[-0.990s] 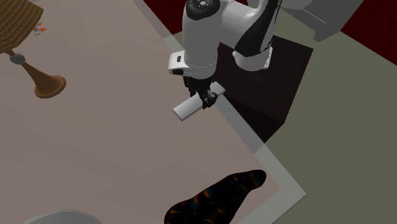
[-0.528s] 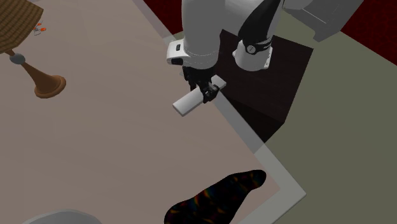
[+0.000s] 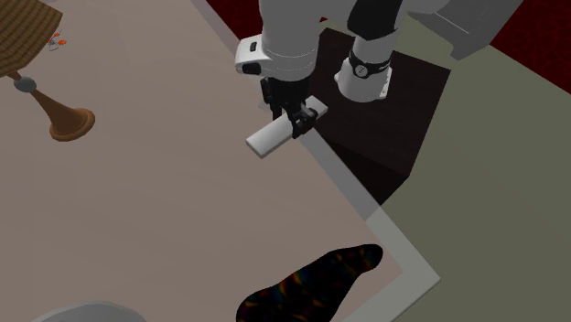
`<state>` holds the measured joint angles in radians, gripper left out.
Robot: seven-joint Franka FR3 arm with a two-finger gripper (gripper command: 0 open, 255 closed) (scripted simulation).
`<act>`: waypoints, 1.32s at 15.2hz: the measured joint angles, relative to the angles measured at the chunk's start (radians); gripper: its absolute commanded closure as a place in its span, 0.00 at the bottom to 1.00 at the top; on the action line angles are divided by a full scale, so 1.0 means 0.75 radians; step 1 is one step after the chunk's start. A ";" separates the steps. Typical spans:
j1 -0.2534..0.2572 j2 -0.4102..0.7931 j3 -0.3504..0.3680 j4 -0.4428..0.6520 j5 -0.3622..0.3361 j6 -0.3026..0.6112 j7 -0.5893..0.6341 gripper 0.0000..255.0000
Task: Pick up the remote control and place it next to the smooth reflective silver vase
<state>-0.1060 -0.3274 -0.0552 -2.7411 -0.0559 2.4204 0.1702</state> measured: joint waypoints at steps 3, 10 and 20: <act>-0.001 -0.051 0.000 0.018 0.000 -0.069 -0.004 1.00; -0.001 -0.146 0.002 0.083 0.003 -0.230 -0.008 1.00; 0.001 -0.242 0.008 0.200 0.008 -0.442 -0.010 1.00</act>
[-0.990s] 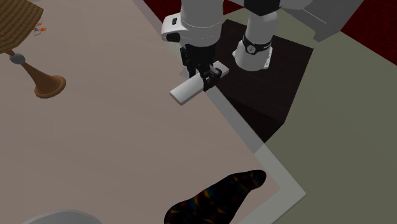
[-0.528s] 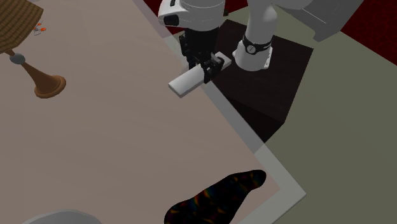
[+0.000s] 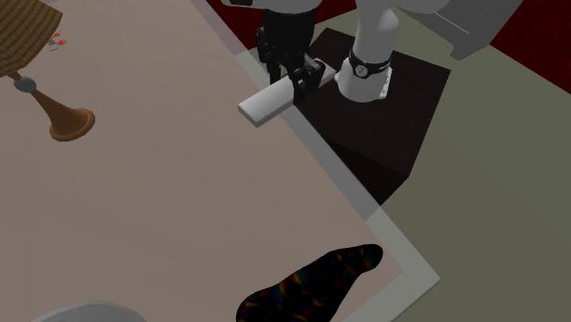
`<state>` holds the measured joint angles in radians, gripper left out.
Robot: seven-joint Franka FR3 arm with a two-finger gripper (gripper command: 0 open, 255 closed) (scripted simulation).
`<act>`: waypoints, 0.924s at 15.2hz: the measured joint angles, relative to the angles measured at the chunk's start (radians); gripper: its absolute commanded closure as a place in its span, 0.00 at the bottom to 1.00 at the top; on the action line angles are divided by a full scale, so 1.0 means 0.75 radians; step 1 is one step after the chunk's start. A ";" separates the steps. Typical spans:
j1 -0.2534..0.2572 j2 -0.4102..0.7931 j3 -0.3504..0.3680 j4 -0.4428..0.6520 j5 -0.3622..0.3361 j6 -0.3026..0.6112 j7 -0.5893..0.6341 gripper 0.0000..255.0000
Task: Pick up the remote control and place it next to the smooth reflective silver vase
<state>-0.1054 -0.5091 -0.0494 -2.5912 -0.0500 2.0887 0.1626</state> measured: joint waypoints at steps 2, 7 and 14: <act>0.001 -0.016 0.001 0.024 0.001 -0.040 0.000 1.00; 0.000 -0.048 0.002 0.087 0.002 -0.136 -0.004 1.00; 0.000 -0.042 0.001 0.200 0.004 -0.242 -0.010 1.00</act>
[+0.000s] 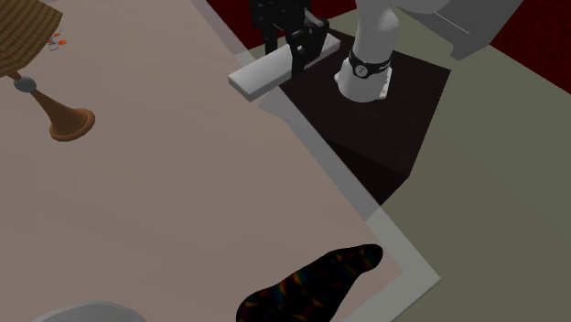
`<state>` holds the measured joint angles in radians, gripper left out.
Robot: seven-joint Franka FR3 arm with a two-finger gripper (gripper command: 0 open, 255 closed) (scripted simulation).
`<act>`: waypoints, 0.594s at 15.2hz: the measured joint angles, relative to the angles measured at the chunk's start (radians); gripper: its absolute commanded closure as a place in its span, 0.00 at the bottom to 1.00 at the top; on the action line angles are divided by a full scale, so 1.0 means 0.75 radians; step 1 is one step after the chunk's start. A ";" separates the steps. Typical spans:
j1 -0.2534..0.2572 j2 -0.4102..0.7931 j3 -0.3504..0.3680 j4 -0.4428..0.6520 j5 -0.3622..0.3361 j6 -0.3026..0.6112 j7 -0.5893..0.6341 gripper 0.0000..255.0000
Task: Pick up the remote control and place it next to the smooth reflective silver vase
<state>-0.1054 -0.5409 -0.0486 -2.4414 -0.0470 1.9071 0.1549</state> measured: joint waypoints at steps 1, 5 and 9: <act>0.001 0.043 -0.002 0.037 0.001 0.006 -0.002 1.00; 0.003 0.259 -0.013 0.224 0.008 0.033 -0.016 1.00; -0.003 0.471 -0.033 0.443 0.016 0.028 -0.048 1.00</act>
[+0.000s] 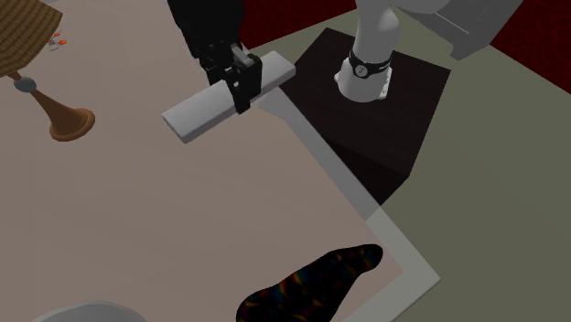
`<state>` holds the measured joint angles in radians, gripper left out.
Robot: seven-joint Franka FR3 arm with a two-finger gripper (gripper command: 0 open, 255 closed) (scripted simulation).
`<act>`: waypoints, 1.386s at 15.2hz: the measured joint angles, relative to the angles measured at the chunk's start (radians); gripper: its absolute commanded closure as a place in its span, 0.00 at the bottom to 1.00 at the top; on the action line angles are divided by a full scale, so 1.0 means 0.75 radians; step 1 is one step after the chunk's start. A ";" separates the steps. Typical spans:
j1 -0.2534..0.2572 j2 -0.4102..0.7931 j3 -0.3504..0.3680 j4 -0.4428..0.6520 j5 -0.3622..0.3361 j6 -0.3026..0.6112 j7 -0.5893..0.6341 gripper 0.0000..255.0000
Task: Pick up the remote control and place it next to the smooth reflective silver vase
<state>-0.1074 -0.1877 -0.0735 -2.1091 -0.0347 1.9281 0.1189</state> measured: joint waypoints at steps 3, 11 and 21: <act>-0.001 0.168 -0.006 0.183 0.013 -0.015 -0.012 1.00; -0.022 0.603 -0.018 0.741 0.052 -0.139 -0.055 1.00; -0.070 1.131 -0.015 1.501 0.090 -0.372 -0.081 1.00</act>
<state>-0.1596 0.6604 -0.0846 -0.9836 0.0331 1.6488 0.0580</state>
